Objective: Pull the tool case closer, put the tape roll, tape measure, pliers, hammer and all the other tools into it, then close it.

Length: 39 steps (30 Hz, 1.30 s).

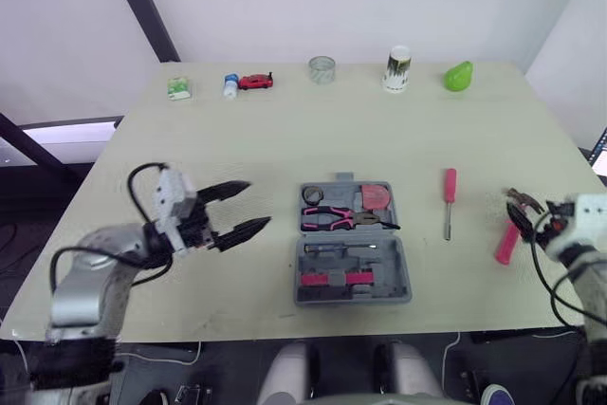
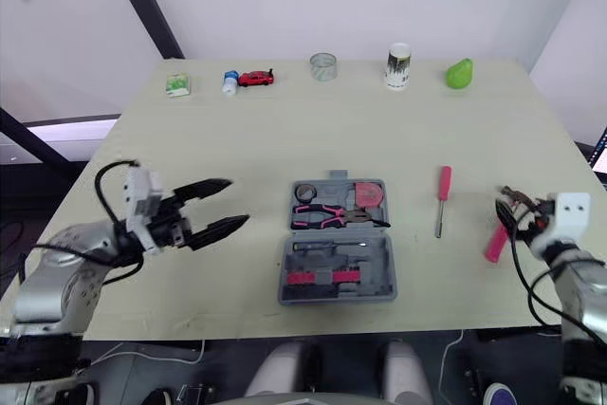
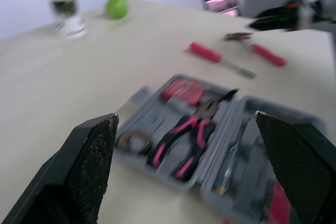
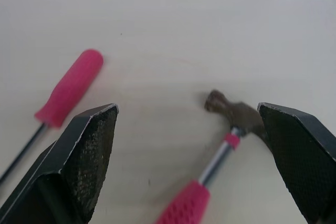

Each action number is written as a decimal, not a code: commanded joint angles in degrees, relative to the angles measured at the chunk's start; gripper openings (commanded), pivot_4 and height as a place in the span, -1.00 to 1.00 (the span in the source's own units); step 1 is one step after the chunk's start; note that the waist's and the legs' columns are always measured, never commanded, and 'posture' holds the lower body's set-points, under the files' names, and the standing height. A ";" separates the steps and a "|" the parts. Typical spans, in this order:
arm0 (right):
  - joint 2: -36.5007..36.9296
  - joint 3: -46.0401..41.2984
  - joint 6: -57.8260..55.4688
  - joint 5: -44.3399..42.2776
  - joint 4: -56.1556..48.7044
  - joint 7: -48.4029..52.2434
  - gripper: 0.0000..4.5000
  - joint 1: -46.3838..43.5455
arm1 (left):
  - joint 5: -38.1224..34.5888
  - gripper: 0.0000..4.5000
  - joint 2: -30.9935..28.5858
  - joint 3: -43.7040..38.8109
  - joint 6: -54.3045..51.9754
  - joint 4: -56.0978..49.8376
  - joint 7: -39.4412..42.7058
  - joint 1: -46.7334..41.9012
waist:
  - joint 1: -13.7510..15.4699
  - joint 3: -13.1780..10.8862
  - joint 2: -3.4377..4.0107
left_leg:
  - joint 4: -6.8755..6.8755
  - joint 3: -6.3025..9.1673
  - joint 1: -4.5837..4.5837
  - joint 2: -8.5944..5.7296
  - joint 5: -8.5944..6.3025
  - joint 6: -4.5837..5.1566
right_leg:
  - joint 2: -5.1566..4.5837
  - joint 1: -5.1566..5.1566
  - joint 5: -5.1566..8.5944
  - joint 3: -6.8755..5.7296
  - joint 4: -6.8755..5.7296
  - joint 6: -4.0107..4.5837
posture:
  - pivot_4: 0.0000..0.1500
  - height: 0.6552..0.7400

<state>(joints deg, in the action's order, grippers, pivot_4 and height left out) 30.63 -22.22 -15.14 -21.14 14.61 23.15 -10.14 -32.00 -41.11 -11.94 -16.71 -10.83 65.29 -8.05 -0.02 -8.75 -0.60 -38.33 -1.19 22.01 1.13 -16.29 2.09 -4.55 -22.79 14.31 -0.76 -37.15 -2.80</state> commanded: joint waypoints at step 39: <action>-2.19 2.14 -14.96 6.45 23.30 -14.64 -0.98 -20.99 | -9.75 1.00 -3.32 5.48 -10.88 -10.92 5.13 -10.77 | -1.21 -0.06 -0.03 | 0.00 -0.13 0.05 0.05 0.00 0.00 | 0.56 -0.23 -0.03 0.19 -0.12 -0.09 | 1.00 1.00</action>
<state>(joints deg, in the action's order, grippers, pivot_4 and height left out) 28.17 -20.63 -30.52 -15.29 36.98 8.37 -30.83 -41.19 -44.47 -6.01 -28.32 -19.76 70.75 -18.82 -1.23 -8.81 -0.63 -38.33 -1.32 22.06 1.18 -16.28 2.09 -3.99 -23.03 14.28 -0.57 -37.27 -2.89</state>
